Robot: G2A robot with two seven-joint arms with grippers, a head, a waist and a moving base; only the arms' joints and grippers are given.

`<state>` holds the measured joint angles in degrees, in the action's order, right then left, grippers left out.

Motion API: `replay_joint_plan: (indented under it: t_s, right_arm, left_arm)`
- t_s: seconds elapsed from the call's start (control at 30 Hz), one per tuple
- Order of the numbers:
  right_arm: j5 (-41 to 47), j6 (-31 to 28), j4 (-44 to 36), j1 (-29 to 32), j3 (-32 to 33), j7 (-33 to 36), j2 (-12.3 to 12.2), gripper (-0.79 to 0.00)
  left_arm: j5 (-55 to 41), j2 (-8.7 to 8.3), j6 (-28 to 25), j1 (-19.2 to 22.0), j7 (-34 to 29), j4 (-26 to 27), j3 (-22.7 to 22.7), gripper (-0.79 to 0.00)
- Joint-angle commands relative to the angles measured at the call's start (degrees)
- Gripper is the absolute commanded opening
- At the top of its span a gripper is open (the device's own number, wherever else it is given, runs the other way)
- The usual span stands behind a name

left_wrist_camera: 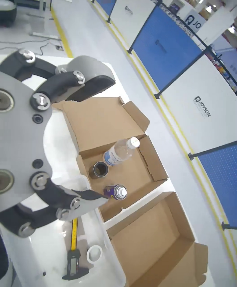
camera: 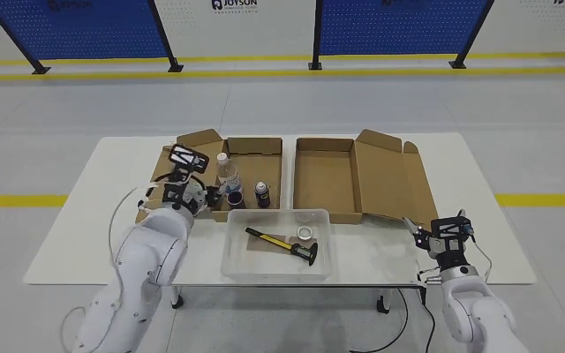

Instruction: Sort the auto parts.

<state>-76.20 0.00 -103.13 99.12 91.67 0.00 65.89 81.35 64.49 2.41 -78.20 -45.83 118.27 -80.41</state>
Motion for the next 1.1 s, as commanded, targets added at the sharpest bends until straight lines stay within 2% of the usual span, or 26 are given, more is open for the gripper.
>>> replay_joint_plan:
  t_s: [0.0, 0.3, 0.43, 0.77, 0.9, 1.07]
  right_arm:
    - [0.0, 0.0, 0.0, 0.0, 0.0, 0.0, 0.0, 0.0]
    - [0.0, 0.0, 0.0, 0.0, 0.0, 0.0, 0.0, 0.0]
    - [0.0, 0.0, 0.0, 0.0, 0.0, 0.0, 0.0, 0.0]
    - [0.0, -0.2, -0.2, -0.3, 0.1, -0.3, 0.0, 0.0]
    - [-1.6, -3.2, -0.6, -1.8, -1.2, -0.1, 0.0, 0.0]
    - [-4.8, -7.8, -1.9, -5.8, -5.4, 3.3, 0.1, 0.0]
  left_arm:
    - [-0.8, -0.04, 2.9, -4.2, 1.6, 1.2, -3.4, 0.0]
    - [-5.6, -0.09, 7.1, -14.3, 2.7, 5.4, -15.4, 0.0]
    - [-6.7, 0.06, 7.7, -17.3, 3.2, 6.9, -18.1, 0.0]
    - [-6.8, 0.1, 7.4, -18.1, 3.2, 7.3, -18.5, 0.0]
    - [-6.8, 0.1, 7.4, -18.1, 3.2, 7.3, -18.5, 0.0]
    - [-6.8, 0.1, 7.4, -18.1, 3.2, 7.3, -18.5, 0.0]
